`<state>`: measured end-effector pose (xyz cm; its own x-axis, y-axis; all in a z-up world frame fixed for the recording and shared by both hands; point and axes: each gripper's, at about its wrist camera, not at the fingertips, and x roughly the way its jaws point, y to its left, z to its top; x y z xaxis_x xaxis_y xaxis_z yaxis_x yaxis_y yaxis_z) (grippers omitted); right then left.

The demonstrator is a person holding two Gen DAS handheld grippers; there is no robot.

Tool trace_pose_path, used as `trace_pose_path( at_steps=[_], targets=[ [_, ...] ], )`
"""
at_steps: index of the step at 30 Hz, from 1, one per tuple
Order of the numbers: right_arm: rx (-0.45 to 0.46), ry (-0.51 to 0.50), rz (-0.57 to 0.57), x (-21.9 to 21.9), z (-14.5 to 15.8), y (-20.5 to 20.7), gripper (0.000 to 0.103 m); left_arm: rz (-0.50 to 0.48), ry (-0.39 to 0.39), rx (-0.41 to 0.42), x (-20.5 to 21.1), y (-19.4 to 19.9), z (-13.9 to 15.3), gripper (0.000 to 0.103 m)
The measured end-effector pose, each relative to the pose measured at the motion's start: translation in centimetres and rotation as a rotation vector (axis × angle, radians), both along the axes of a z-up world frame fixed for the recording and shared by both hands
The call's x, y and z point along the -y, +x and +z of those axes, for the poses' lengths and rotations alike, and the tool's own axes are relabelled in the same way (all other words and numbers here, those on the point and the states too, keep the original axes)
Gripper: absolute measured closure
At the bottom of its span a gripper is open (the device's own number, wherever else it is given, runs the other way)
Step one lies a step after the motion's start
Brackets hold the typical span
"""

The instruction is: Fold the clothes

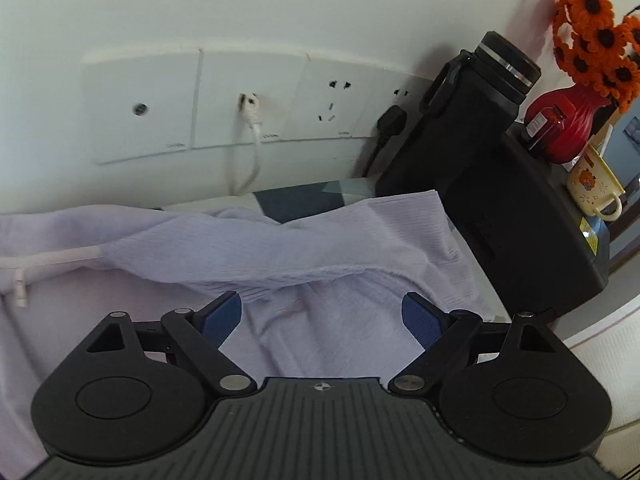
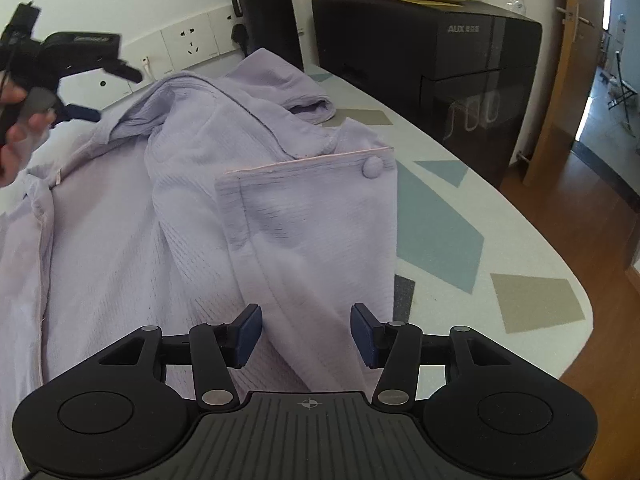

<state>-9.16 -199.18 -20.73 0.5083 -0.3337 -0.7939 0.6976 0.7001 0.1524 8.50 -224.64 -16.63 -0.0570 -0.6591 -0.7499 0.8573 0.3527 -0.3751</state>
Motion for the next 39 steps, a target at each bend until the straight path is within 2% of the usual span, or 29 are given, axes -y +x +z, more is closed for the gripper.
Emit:
trace_pose_path(
  at_steps=[2,5,6,7,8,9,11,13,17,19,20,21,26,28,30,33,36,39],
  targets=[
    [-0.012,-0.004,0.001,0.2,-0.4,0.7,0.052,0.03,0.015,-0.083,1.7,0.4,-1.4,0.014],
    [-0.008,0.014,-0.028,0.6,-0.9,0.7,0.065,0.101,0.048,-0.189,3.5,1.5,-3.3,0.014],
    [-0.003,0.029,-0.042,0.8,-1.0,0.4,0.07,0.114,0.046,-0.207,3.6,1.8,-3.7,0.018],
    [-0.002,0.037,-0.054,1.0,-1.1,0.0,0.076,0.125,0.044,-0.224,3.7,2.1,-4.0,0.042],
    [-0.001,0.044,-0.065,1.1,-1.2,-0.3,0.089,0.115,0.04,-0.238,3.7,2.3,-4.1,0.06],
    [-0.003,0.046,-0.075,1.1,-1.2,-0.7,0.097,0.1,0.05,-0.24,3.8,2.2,-4.0,0.078],
    [0.01,0.042,-0.088,1.0,-0.9,-1.6,0.099,0.069,0.043,-0.195,3.6,2.0,-2.9,0.084],
    [0.023,0.036,-0.1,1.0,-0.4,-2.5,0.099,0.032,0.02,-0.148,3.4,1.9,-1.5,0.086],
    [0.023,0.034,-0.117,1.1,0.2,-2.8,0.098,-0.009,-0.011,-0.124,2.3,2.2,0.8,0.087],
    [0.005,0.022,-0.119,1.1,0.3,-1.8,0.083,-0.024,-0.023,-0.118,1.6,2.3,1.6,0.087],
    [0.006,0.004,-0.106,0.9,0.4,-1.1,0.062,-0.031,-0.028,-0.118,1.2,2.3,2.0,0.087],
    [0.011,-0.014,-0.092,0.7,0.6,-0.3,0.052,-0.039,-0.032,-0.122,0.8,2.3,2.2,0.087],
    [0.056,-0.036,-0.048,0.7,0.3,4.5,0.035,-0.082,-0.036,-0.114,-1.0,2.7,3.0,0.087],
    [0.058,-0.032,-0.041,1.0,-0.2,6.2,0.042,-0.098,-0.04,-0.103,-1.9,3.2,3.5,0.087],
    [0.066,-0.004,-0.04,1.4,-0.3,6.5,0.091,-0.111,-0.043,-0.095,-2.8,3.8,3.9,0.088],
    [0.106,-0.015,-0.043,0.9,0.4,5.1,0.091,-0.112,-0.038,-0.104,-4.0,5.0,4.2,0.088],
    [0.118,-0.051,0.0,-0.1,1.6,2.8,0.092,-0.091,-0.03,-0.117,-5.2,6.0,4.3,0.088],
    [0.152,-0.04,0.04,-1.1,2.7,0.0,0.092,-0.065,-0.03,-0.125,-6.5,6.7,4.6,0.088]
  ],
)
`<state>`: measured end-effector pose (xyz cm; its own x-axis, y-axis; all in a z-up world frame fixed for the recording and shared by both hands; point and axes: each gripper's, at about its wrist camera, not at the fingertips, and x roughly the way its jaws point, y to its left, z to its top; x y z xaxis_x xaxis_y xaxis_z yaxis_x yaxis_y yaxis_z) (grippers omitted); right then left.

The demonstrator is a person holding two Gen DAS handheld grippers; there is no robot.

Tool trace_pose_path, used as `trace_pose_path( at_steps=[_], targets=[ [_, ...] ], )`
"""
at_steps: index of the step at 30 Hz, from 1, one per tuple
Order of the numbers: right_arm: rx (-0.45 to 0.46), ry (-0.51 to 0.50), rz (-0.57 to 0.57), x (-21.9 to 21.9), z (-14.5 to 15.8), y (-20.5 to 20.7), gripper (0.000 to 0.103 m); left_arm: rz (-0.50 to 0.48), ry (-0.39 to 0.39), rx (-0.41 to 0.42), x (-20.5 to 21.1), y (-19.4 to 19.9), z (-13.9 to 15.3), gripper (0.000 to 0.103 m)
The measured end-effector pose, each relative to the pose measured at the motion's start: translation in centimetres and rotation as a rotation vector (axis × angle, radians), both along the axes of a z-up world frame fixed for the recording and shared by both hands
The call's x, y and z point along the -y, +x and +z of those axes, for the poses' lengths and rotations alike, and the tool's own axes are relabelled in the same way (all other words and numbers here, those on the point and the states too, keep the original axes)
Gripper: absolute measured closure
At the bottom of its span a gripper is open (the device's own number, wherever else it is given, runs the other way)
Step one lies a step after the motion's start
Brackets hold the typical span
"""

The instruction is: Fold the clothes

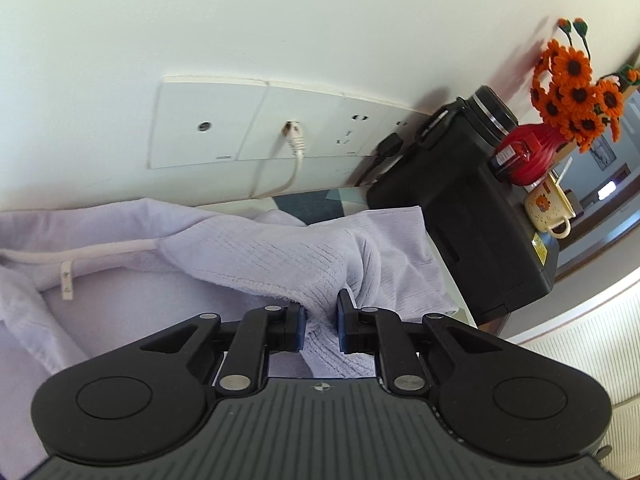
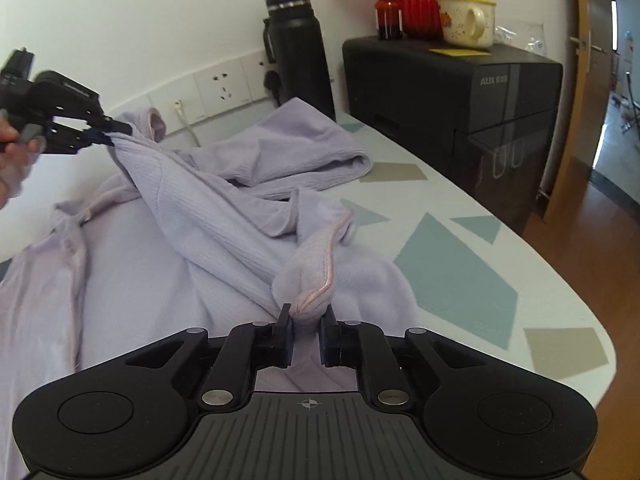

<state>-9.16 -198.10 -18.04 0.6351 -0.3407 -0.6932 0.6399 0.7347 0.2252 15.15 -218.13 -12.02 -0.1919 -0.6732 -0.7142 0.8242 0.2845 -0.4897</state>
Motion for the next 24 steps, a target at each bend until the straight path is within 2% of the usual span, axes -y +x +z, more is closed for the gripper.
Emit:
trace_pose_path(
  at_steps=[5,9,12,14,16,18,21,24],
  targets=[
    [0.072,0.151,0.081,-1.2,0.6,-4.5,0.093,0.009,-0.004,0.023,-2.5,0.7,0.9,0.088],
    [0.033,0.214,0.195,-3.2,0.3,-6.0,0.093,0.051,0.017,0.017,-5.4,2.3,0.3,0.088],
    [0.004,0.29,0.26,-4.5,-0.9,-6.3,0.093,0.145,0.081,-0.02,-7.8,3.9,-1.8,0.088],
    [-0.022,0.316,0.306,-5.4,-1.8,-6.3,0.093,0.213,0.12,-0.038,-8.7,4.8,-3.2,0.079],
    [-0.053,0.332,0.347,-6.5,-2.7,-6.2,0.093,0.282,0.159,-0.056,-9.6,5.8,-4.5,0.057],
    [-0.081,0.334,0.374,-7.3,-3.4,-6.2,0.093,0.33,0.164,-0.067,-10.3,6.5,-5.0,0.048],
    [-0.087,0.337,0.405,-7.8,-3.5,-6.6,0.093,0.362,0.127,-0.06,-10.5,6.9,-4.2,0.037],
    [-0.092,0.342,0.401,-7.6,-3.7,-6.7,0.093,0.319,0.096,0.007,-9.1,5.7,-2.6,0.035]
  ],
)
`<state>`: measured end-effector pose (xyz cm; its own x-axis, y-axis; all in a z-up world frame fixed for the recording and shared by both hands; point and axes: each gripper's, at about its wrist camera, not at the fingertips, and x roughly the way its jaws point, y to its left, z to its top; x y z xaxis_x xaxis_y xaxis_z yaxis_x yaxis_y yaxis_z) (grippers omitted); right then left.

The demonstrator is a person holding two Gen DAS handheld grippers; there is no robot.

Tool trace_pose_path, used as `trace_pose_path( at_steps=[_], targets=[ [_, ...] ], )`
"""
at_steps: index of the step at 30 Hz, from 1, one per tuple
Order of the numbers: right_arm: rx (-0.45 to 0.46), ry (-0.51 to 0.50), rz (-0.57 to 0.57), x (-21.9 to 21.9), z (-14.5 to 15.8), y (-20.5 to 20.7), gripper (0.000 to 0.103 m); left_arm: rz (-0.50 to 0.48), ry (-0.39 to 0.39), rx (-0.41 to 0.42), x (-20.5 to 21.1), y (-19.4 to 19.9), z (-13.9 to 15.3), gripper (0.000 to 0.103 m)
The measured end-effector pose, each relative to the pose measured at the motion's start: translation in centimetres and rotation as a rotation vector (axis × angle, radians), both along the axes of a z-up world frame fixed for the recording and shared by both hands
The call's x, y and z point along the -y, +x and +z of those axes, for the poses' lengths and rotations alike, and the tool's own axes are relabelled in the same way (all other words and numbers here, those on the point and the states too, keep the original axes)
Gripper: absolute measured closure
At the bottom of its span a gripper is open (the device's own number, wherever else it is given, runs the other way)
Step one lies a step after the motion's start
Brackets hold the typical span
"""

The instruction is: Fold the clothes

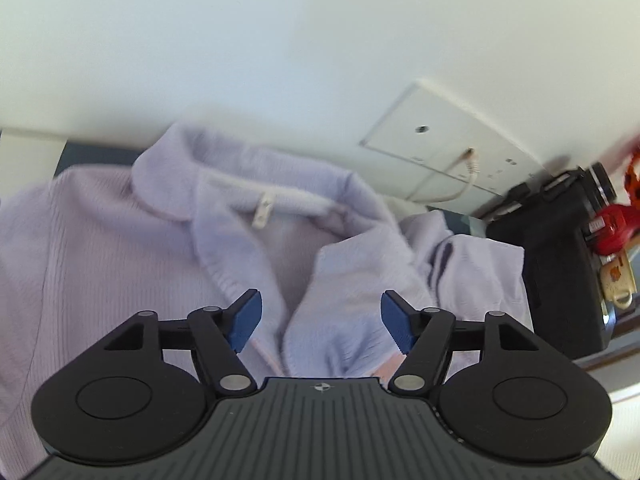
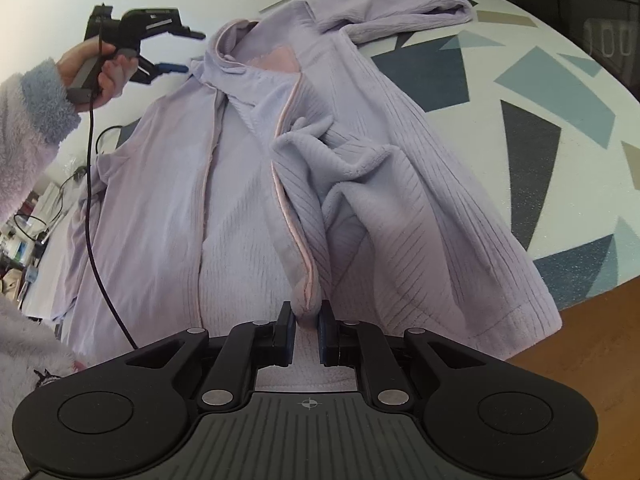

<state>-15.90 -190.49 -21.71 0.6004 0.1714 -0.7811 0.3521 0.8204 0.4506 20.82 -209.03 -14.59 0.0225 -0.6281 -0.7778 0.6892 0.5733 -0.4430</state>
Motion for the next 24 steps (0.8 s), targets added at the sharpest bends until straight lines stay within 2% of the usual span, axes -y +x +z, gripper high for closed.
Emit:
trace_pose_path(
  at_steps=[3,6,8,9,10,14,16,17,19,22,24],
  targets=[
    [-0.001,-0.001,-0.008,0.0,0.0,0.0,0.093,-0.127,0.031,0.139,2.4,-3.1,1.3,0.035],
    [-0.003,-0.006,-0.009,-0.1,0.0,0.1,0.093,-0.26,0.104,0.354,4.5,-7.3,1.3,0.035],
    [-0.004,-0.005,-0.014,-0.1,-0.1,0.1,0.092,-0.329,0.124,0.425,5.6,-9.0,0.5,0.039],
    [-0.003,-0.003,-0.019,0.0,-0.2,0.0,0.092,-0.363,0.134,0.46,6.1,-9.8,0.1,0.069],
    [-0.003,-0.002,-0.025,0.1,-0.2,-0.1,0.092,-0.378,0.14,0.483,6.5,-10.1,-0.1,0.092],
    [-0.004,-0.012,-0.041,0.4,-0.1,-0.6,0.093,-0.258,-0.045,0.391,6.0,-7.0,3.1,0.093],
    [-0.004,-0.019,-0.033,0.3,0.3,-1.1,0.096,-0.158,-0.168,0.296,5.0,-3.6,5.3,0.093],
    [-0.004,-0.019,-0.025,0.2,0.5,-1.4,0.099,-0.111,-0.198,0.261,4.4,-2.1,6.0,0.093],
    [0.011,-0.009,0.011,-0.3,0.9,-2.1,0.099,-0.03,-0.19,0.253,3.5,0.4,6.5,0.093],
    [0.016,0.004,0.051,-1.1,1.1,-2.8,0.1,-0.062,-0.061,0.285,3.5,1.0,4.1,0.093],
    [-0.004,0.008,0.039,-1.2,0.6,-2.8,0.099,-0.083,0.024,0.305,3.5,1.3,2.4,0.091]
  ],
)
